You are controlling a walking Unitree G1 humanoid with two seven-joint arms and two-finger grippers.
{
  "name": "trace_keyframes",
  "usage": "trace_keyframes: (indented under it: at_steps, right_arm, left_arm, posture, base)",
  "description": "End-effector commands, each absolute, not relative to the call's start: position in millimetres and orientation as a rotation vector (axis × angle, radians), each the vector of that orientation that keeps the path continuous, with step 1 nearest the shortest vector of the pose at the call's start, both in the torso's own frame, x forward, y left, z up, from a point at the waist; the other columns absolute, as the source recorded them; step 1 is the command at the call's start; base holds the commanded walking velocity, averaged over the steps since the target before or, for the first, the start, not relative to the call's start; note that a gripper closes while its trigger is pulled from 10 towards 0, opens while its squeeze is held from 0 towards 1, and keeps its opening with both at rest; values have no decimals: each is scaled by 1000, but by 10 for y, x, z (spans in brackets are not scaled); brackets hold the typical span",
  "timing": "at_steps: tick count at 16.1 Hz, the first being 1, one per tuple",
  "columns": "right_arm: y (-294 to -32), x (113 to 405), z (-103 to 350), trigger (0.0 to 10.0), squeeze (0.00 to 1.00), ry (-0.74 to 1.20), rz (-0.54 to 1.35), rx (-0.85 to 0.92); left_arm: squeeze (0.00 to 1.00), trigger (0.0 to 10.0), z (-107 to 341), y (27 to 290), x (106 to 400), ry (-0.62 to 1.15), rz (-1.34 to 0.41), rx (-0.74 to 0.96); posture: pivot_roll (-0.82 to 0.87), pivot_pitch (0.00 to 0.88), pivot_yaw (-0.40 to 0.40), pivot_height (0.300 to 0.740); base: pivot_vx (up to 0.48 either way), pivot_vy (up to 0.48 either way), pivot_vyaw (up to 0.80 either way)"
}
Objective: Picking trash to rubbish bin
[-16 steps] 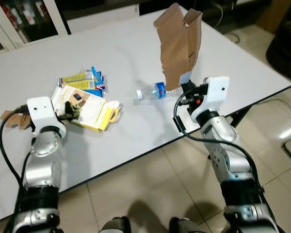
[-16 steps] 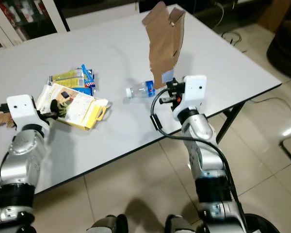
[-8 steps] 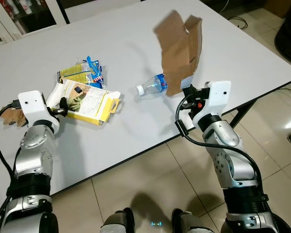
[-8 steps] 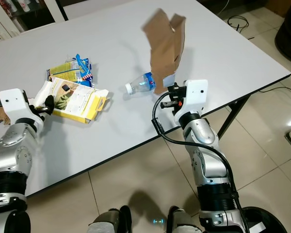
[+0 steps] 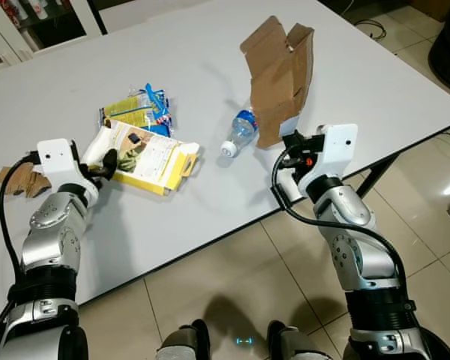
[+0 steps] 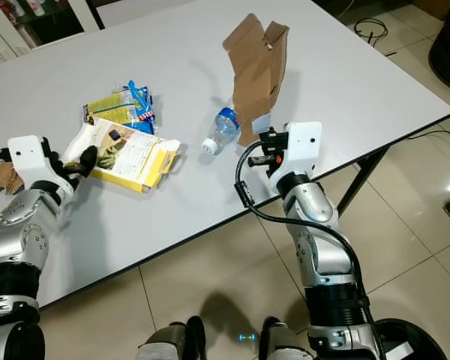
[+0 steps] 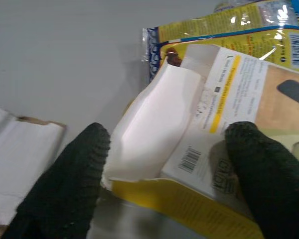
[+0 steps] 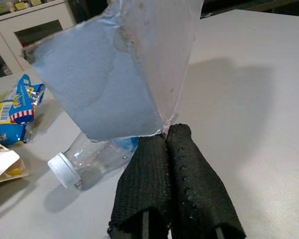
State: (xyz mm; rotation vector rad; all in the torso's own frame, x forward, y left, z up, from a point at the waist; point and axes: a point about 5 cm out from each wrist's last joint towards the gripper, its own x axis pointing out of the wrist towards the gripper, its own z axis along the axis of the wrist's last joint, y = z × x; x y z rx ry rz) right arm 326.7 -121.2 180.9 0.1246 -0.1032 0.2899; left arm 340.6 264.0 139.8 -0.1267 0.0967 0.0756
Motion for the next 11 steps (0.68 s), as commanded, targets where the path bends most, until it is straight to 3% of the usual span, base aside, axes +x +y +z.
trace_keyframes:
  at_steps: [1, 11]
  right_arm:
    - [-1194, 3234, 1801, 10000, 0, -99, 292, 128]
    - [-1175, 3246, 1795, 10000, 0, -91, 295, 131]
  left_arm:
    - [0, 0, 1004, 2549, 3287, 275, 23, -172]
    - [0, 0, 973, 2547, 3251, 283, -16, -197]
  posture:
    - [-95, 259, 91, 740]
    - [-92, 261, 86, 740]
  base:
    - [0, 0, 0]
    - [0, 0, 0]
